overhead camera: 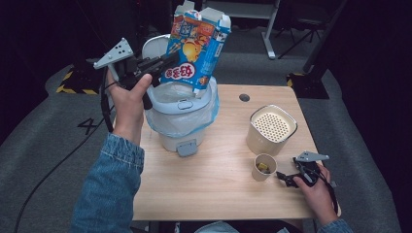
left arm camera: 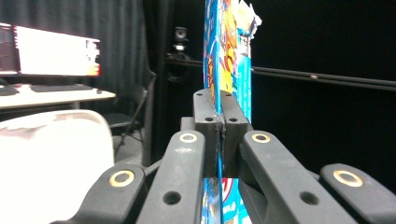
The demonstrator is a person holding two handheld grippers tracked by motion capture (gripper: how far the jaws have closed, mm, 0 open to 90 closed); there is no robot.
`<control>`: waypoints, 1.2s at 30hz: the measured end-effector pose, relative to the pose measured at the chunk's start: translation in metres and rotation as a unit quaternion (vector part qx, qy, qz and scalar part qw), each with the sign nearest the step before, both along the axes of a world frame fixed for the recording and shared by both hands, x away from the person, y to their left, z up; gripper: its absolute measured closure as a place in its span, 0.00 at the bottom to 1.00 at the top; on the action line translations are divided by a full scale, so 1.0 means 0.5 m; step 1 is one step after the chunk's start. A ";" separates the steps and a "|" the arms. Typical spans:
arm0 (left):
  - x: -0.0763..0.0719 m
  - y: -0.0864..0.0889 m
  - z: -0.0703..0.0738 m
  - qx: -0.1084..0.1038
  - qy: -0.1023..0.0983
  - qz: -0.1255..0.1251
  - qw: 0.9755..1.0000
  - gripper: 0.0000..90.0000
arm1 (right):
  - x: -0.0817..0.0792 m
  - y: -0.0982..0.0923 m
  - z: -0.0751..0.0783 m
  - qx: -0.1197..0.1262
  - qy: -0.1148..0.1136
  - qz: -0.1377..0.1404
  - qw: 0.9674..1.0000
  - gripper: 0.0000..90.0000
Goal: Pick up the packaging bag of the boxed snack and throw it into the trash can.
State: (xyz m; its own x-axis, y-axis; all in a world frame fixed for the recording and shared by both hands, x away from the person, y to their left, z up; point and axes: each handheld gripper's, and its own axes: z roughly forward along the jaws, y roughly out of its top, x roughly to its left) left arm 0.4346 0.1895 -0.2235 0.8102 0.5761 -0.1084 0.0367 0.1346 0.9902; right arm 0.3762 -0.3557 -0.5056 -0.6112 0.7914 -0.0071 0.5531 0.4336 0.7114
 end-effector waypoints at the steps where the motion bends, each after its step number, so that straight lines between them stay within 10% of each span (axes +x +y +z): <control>1: 0.000 0.000 0.000 0.000 0.000 0.000 1.000 0.99 | 0.000 0.000 0.000 0.000 0.000 0.000 1.000 0.00; 12: 0.033 -0.002 -0.022 0.008 -0.009 0.078 0.997 0.99 | 0.000 0.000 0.000 0.000 0.000 0.000 1.000 0.00; 36: 0.056 -0.006 -0.087 0.047 0.035 0.106 0.993 0.99 | 0.000 0.000 0.000 0.000 0.000 0.000 1.000 0.00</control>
